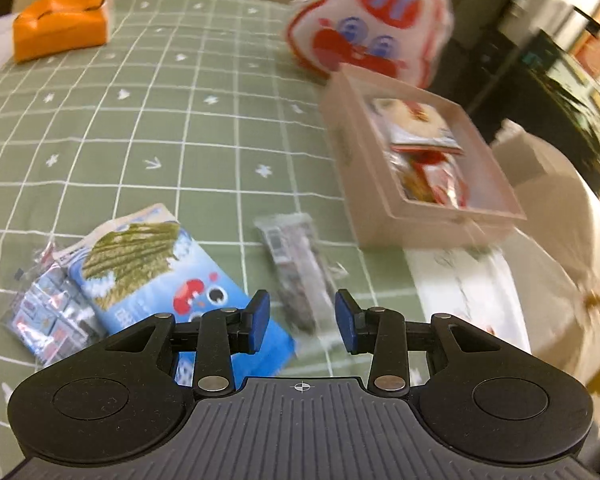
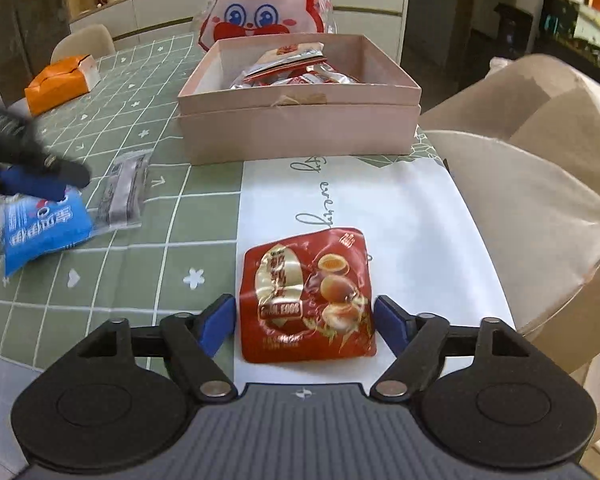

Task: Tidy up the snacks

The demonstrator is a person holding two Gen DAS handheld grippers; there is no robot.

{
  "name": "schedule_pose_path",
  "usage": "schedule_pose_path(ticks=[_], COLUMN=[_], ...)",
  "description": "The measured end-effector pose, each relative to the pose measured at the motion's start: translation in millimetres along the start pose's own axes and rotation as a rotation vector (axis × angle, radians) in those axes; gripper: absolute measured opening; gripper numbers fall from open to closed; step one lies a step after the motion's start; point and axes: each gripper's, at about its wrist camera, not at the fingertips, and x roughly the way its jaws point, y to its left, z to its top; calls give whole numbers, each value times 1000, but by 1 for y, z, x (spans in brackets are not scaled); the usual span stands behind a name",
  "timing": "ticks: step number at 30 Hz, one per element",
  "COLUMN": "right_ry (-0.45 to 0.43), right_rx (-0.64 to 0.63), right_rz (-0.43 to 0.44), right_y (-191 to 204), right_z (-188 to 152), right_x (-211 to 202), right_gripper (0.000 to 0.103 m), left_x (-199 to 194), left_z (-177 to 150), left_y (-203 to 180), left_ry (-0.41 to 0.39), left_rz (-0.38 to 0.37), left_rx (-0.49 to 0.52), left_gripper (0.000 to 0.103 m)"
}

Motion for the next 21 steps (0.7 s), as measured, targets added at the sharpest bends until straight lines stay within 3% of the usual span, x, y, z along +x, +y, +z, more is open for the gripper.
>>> schedule_pose_path(ticks=[5, 10, 21], right_ry=[-26, -45, -55], right_rx=[-2, -11, 20], right_rz=[6, 14, -7], right_y=[0, -1, -4], right_z=[-11, -14, -17], right_x=[-7, -7, -4], right_gripper=[86, 89, 101], left_x=[32, 47, 19], left_z=[14, 13, -28], left_y=[-6, -26, -33], left_ry=[38, 32, 107], left_rz=[13, 45, -13], left_rx=[9, 132, 303], left_gripper=[40, 46, 43])
